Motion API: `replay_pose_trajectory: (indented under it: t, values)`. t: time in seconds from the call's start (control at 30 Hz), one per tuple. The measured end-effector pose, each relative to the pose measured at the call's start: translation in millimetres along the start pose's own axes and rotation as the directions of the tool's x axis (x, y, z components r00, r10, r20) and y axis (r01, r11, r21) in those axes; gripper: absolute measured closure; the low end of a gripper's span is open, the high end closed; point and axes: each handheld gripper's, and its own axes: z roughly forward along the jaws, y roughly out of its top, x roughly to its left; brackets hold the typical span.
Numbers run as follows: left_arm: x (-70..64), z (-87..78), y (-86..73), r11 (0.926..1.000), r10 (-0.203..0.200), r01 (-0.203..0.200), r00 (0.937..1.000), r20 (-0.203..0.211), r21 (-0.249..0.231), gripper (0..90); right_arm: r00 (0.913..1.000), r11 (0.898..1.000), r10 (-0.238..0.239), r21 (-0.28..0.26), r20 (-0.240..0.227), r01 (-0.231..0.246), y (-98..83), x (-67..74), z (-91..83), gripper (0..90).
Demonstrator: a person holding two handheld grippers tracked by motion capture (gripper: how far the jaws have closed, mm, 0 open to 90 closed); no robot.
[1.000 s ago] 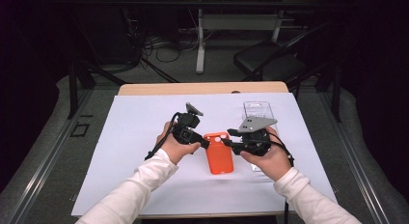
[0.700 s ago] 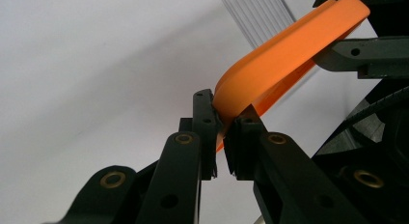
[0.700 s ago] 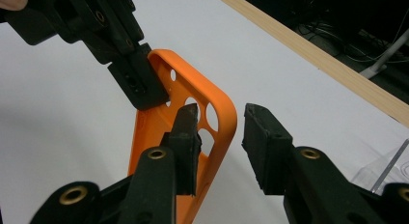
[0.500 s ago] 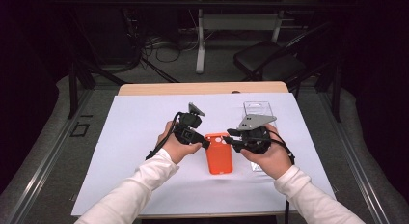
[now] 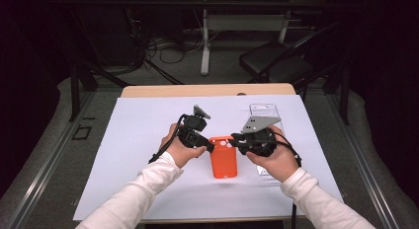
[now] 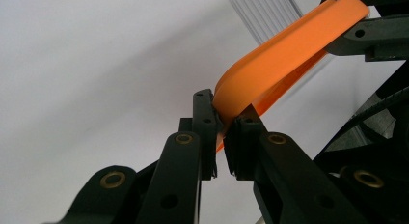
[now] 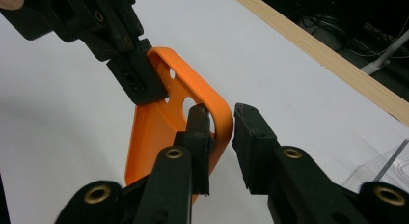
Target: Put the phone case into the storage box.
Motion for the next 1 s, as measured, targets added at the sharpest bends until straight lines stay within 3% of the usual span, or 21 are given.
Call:
replay_pose_trajectory:
  t: [0.37,1.0]
  values:
    - [-0.6,1.9,-0.2,0.9999,0.003,-0.003,1.0000,-0.001,0.012,84.0,0.9988,0.999,-0.046,0.018,0.017,0.045,0.7,4.2,1.0,78.8]
    - [0.0,4.5,-0.9,0.9998,0.008,-0.008,0.9998,0.021,0.018,82.7,0.9997,0.999,-0.018,0.032,0.015,0.017,-0.3,3.1,1.7,80.4]
